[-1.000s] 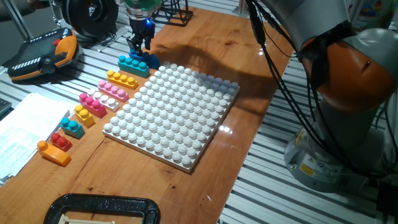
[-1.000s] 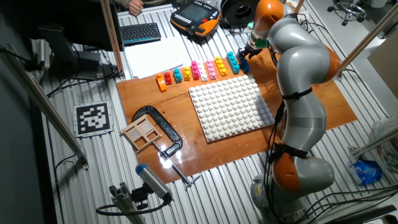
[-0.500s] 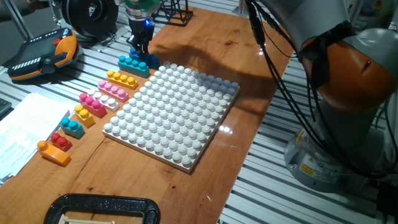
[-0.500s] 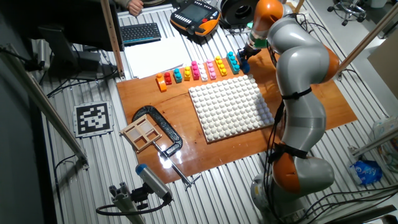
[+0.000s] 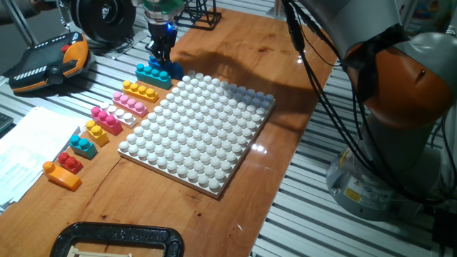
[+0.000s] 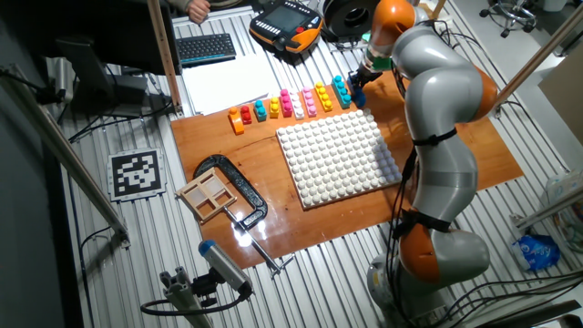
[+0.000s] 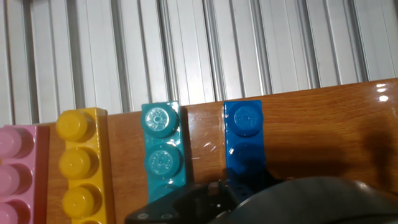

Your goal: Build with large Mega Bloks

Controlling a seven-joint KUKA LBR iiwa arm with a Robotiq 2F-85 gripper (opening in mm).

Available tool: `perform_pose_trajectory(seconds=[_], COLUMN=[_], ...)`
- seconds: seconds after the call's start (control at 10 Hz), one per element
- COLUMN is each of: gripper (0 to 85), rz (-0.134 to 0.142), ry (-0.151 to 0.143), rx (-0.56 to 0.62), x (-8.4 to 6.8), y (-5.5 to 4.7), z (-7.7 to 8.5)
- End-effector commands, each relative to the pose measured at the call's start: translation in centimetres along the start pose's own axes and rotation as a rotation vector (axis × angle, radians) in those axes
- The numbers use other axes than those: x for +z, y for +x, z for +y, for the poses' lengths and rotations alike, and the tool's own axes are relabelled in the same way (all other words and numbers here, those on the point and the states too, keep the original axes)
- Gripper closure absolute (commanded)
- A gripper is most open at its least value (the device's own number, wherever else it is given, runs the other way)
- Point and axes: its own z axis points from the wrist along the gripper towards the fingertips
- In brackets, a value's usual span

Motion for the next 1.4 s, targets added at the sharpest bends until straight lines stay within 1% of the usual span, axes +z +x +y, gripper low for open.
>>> perform_pose_trajectory(seconds=[0.0, 0.2, 0.5, 0.6, 0.8, 1.0, 1.2, 1.3], gripper=[85.0, 85.0, 85.0, 85.0, 85.0, 85.0, 85.0, 85.0], rz=[0.005, 0.003, 0.006, 0.012, 0.018, 0.020, 0.014, 0.007], ry=[-0.008, -0.005, -0.001, -0.007, 0.000, 0.014, 0.029, 0.030], rx=[-0.006, -0.013, -0.013, -0.009, 0.004, 0.012, 0.030, 0.036], x=[-0.1, -0.5, -2.3, -3.1, -5.2, -6.7, -7.4, -7.5], y=[0.0, 0.0, 0.5, 0.9, 1.9, 3.3, 5.0, 5.9], z=[-0.2, -0.2, -0.1, 0.0, 0.6, 1.1, 1.9, 2.2])
